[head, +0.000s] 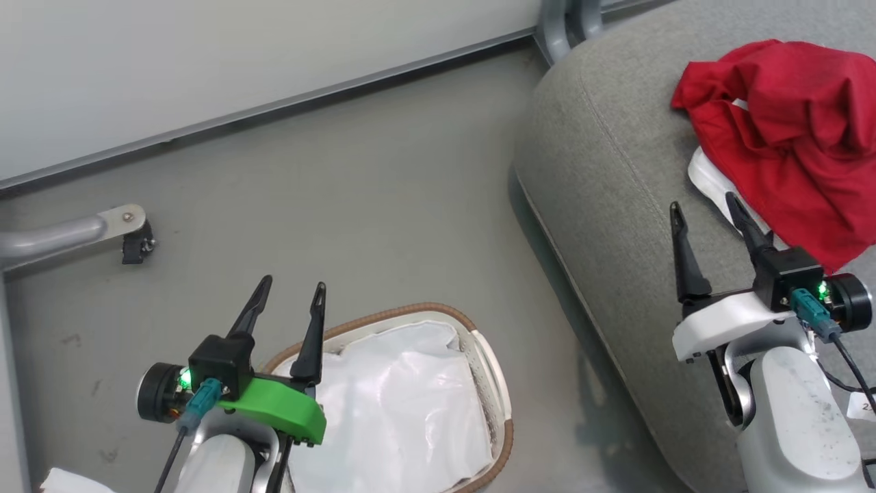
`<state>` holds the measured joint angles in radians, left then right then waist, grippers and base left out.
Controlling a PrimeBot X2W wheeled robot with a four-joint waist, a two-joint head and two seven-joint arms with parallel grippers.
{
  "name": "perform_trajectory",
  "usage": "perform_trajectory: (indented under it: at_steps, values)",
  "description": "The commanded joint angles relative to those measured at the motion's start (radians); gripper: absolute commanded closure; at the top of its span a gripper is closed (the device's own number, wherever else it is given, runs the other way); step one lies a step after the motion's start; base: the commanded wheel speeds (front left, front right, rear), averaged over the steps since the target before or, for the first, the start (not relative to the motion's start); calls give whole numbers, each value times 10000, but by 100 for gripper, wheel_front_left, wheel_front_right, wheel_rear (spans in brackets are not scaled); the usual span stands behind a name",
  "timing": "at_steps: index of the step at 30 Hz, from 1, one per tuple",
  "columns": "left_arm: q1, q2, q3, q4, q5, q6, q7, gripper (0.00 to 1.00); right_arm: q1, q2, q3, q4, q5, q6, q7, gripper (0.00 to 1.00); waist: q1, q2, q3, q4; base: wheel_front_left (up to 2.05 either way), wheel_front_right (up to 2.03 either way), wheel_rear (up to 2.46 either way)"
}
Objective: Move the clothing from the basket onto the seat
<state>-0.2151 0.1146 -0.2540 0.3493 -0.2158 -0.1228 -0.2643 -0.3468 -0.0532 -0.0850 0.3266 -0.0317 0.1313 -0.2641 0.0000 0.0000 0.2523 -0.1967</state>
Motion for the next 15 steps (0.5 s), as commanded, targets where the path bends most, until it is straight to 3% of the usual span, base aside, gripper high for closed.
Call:
perform_trajectory:
  at_steps: [1, 7, 15]
  values:
    - [233, -48, 251, -6, 139, 62, -1, 0, 197, -11, 131, 12, 121, -11, -2, 0, 0, 0, -617, 678, 0, 0, 0]
    - [684, -260, 1232, 74, 181, 26, -1, 0, 519, -6, 669, 57, 1049, -11, -2, 0, 0, 0, -1060, 1241, 0, 0, 0]
    - [1254, -383, 2185, 393, 428, -40, -1, 0, 1125, 4, 833, 322, 1025, -11, -4, 0, 0, 0, -1654, 1714, 0, 0, 0]
